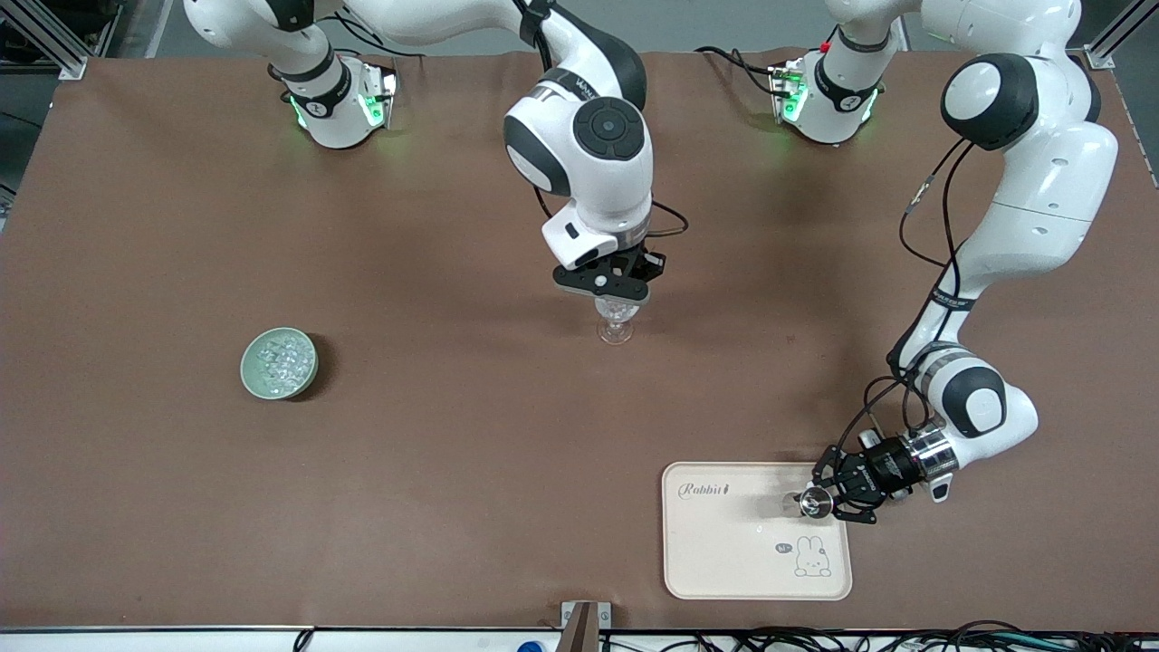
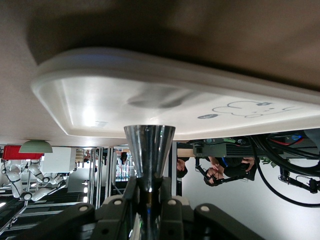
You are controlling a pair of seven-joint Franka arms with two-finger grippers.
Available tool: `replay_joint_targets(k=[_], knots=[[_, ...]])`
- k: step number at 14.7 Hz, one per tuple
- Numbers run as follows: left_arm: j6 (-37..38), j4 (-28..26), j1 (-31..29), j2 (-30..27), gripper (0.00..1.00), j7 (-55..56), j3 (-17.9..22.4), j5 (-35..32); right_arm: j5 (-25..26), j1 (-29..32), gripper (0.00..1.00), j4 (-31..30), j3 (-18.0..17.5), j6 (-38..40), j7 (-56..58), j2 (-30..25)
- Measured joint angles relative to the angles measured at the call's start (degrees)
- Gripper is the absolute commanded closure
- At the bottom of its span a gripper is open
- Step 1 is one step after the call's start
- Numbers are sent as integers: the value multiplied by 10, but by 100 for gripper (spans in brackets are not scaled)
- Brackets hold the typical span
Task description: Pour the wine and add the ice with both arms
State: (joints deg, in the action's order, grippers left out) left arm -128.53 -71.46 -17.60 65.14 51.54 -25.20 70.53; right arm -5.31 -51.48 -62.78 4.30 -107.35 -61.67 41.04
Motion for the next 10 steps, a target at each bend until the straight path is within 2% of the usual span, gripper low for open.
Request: replay_joint_targets(k=[2, 3, 5, 6, 7, 8, 10], knots=[[-6, 1, 2, 2, 91, -6, 0, 0, 0, 0, 90, 0, 0, 1, 0, 1], [-9, 1, 4, 3, 90, -7, 0, 0, 0, 0, 83, 0, 0, 2, 0, 2], [-15, 1, 8, 6, 86, -9, 0, 0, 0, 0, 76, -1, 0, 2, 0, 3], [-18, 1, 10, 8, 82, -10, 0, 0, 0, 0, 65, -1, 0, 2, 0, 3], [-20, 2, 12, 8, 76, -10, 0, 0, 0, 0, 48, -1, 0, 2, 0, 4], [-21, 2, 13, 9, 62, -10, 0, 0, 0, 0, 29, -1, 0, 2, 0, 4], [-21, 3, 13, 9, 34, -11, 2, 0, 0, 0, 19, -1, 0, 2, 0, 4]])
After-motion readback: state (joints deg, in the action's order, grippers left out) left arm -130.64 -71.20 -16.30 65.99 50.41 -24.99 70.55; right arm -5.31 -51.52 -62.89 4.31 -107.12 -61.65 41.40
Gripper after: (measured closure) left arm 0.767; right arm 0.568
